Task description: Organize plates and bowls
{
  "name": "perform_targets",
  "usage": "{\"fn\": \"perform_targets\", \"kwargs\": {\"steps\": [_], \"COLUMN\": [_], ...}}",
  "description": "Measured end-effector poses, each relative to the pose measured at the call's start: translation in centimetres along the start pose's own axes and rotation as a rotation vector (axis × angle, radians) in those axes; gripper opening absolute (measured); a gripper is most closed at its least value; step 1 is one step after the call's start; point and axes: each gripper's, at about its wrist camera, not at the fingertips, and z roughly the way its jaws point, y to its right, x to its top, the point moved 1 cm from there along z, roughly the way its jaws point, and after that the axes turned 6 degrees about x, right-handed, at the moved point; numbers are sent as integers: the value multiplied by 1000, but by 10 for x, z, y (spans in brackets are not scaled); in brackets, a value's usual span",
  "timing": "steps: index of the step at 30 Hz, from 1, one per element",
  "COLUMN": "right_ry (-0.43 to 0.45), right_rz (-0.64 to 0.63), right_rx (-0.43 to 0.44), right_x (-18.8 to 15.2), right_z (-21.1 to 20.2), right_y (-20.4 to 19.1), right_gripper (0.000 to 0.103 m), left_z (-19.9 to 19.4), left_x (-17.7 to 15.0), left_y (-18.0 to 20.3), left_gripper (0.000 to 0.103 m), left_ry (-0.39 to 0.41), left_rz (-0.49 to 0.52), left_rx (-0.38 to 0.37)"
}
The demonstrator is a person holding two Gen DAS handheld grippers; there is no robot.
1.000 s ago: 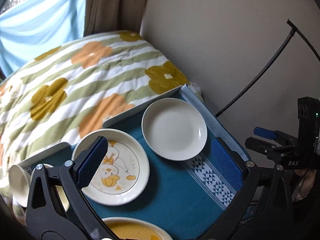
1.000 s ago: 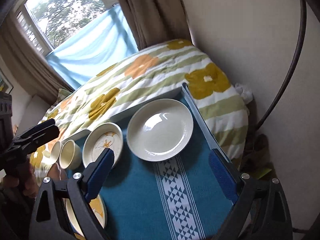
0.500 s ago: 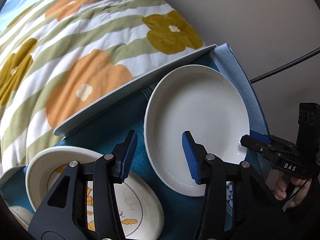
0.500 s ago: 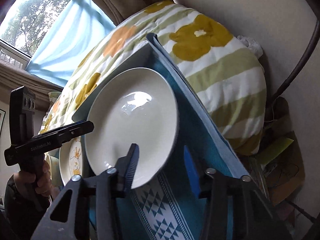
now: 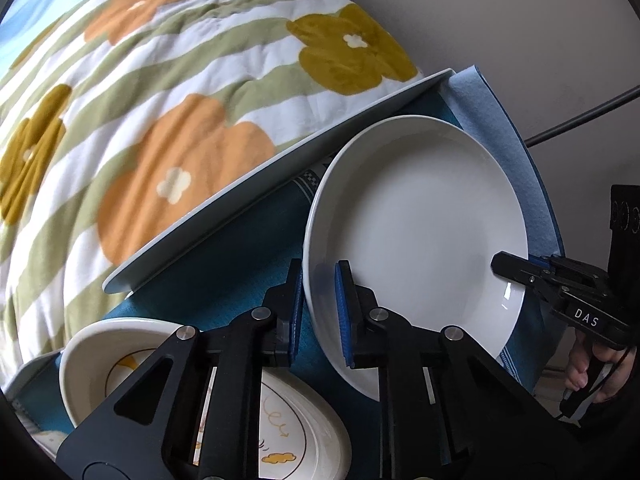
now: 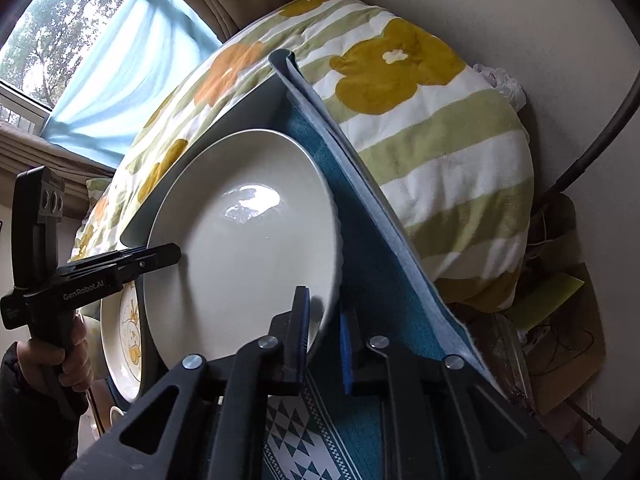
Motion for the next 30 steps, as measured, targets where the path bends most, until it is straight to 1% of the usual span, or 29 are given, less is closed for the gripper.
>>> {"fn": "perform_targets", "kwargs": {"steps": [3,9,14,18,23,26,30], "right_ry": [3,40,70,97,121,134,134], "right_rz": [-23,-89,-142,-174,-220,-251,-304], "right_rx": [-15,-33,-44,-38,-23,-5,12], "right_x": [0,0,1,-2,-13,-27,-50], "right_z": [0,-11,-24,-42,-61,-70,-80], "right_y": [-2,-10,-23,-35,-60,-76,-100], "right_gripper": [12,13,13,13,13,13,13], "left_z": [-1,-14,-36,-64,-102,-126,-154], "left_x": [-1,-7,-12,-23,-50,-74,-117], "left_y": [3,5,8,12,11,7,0], "left_gripper": [14,14,14,14,14,14,14], "left_ry": [14,48,90,134,190,220,253], "left_rz": [12,4,-2,-9,-56,-81,-132], "left_rx": [26,27,43,62,91,112,132]}}
